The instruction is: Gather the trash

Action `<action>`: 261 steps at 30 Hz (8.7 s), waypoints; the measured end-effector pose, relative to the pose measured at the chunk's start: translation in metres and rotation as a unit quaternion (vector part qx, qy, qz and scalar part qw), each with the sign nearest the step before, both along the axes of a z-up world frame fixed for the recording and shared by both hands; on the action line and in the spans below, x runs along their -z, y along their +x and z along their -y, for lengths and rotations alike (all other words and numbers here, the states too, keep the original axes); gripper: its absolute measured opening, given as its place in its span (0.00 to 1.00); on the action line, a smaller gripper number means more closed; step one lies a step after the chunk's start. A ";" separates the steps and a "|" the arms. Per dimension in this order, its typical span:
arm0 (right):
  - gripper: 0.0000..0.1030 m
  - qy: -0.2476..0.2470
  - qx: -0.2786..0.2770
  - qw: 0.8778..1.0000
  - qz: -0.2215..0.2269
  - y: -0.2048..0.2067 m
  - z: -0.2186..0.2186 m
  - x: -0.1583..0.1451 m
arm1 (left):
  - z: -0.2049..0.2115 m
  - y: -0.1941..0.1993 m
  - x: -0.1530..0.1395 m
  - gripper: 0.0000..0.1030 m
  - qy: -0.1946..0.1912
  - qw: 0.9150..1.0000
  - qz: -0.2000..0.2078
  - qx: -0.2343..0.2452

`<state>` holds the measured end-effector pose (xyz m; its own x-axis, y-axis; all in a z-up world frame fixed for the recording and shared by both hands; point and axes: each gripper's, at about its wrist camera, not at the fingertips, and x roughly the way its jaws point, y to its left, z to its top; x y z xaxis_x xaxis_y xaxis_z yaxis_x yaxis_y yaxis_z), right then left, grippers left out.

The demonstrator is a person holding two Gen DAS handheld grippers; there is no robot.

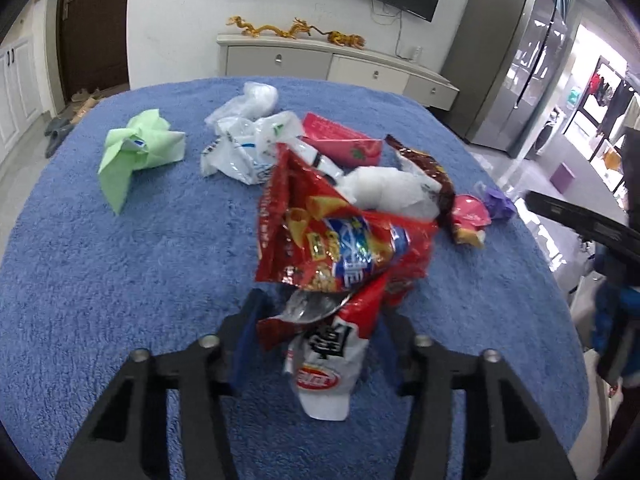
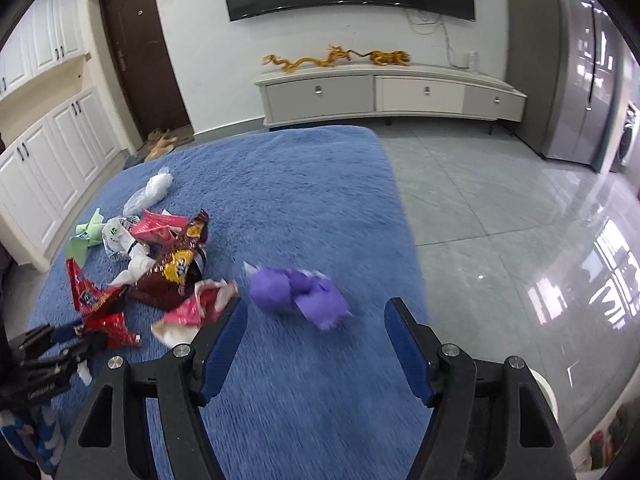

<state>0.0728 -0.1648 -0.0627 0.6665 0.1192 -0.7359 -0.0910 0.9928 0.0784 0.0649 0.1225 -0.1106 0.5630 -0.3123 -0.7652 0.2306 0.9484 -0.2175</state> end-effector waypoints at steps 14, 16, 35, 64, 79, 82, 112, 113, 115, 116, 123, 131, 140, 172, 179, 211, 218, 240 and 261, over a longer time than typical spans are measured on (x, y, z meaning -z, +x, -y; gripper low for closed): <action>0.52 0.017 -0.025 0.999 -0.029 0.031 -0.013 0.031 | 0.008 -0.016 -0.009 0.15 -0.045 0.999 -0.011 0.015; 0.52 0.014 -0.033 0.999 -0.025 0.024 -0.014 0.028 | 0.012 -0.022 -0.011 0.14 -0.043 0.999 -0.010 0.020; 0.51 0.037 -0.011 0.998 0.041 -0.062 0.007 -0.011 | 0.036 -0.069 -0.031 0.10 -0.069 0.995 -0.007 0.066; 0.51 0.051 0.013 0.997 0.048 -0.084 0.017 -0.010 | 0.083 -0.111 -0.005 0.25 -0.013 0.987 -0.043 0.151; 0.51 0.049 0.076 0.993 0.076 -0.113 0.067 -0.021 | 0.133 -0.096 -0.032 0.22 -0.052 0.978 -0.028 0.200; 0.51 0.049 0.114 0.989 0.079 -0.124 0.096 -0.019 | 0.162 -0.088 -0.040 0.22 -0.049 0.973 -0.022 0.223; 0.61 0.111 0.334 0.936 -0.013 -0.170 0.284 0.072 | 0.433 -0.008 0.012 0.57 -0.053 0.942 -0.143 0.300; 0.62 0.110 0.336 0.935 -0.014 -0.171 0.285 0.073 | 0.434 -0.009 0.012 0.57 -0.053 0.942 -0.142 0.301; 0.63 0.109 0.338 0.935 -0.015 -0.170 0.284 0.073 | 0.432 -0.010 0.010 0.57 -0.049 0.943 -0.135 0.301; 0.63 0.109 0.339 0.934 -0.014 -0.171 0.286 0.073 | 0.429 -0.011 0.008 0.57 -0.047 0.944 -0.129 0.299; 0.63 0.095 0.346 0.933 -0.001 -0.171 0.283 0.059 | 0.412 -0.022 -0.018 0.57 -0.026 0.962 -0.042 0.267; 0.75 0.062 0.345 0.936 0.037 -0.171 0.259 0.022 | 0.366 -0.040 -0.069 0.57 -0.028 0.970 0.060 0.233; 0.79 0.047 0.318 0.944 0.072 -0.158 0.219 -0.006 | 0.304 -0.046 -0.098 0.57 -0.001 0.977 0.115 0.179; 0.79 0.070 0.074 0.993 0.054 -0.069 0.011 -0.018 | 0.065 -0.035 -0.023 0.57 -0.010 0.999 0.028 -0.038; 0.73 0.099 0.021 0.995 0.016 -0.034 -0.023 0.001 | 0.065 -0.021 -0.007 0.56 -0.033 0.999 0.002 -0.028; 0.24 0.111 -0.032 0.993 -0.013 -0.020 -0.043 0.024 | 0.054 -0.013 -0.002 0.19 -0.065 0.998 -0.004 -0.018; 0.24 0.116 -0.019 0.993 0.014 -0.039 -0.030 0.005 | 0.069 -0.031 -0.023 0.18 -0.059 0.998 0.023 -0.004; 0.24 0.104 0.070 0.986 0.107 -0.122 0.049 -0.040 | 0.113 -0.067 -0.078 0.18 -0.051 0.996 0.069 0.025; 0.24 0.088 0.283 0.951 0.087 -0.180 0.206 -0.009 | 0.303 -0.041 -0.088 0.18 -0.030 0.976 0.067 0.203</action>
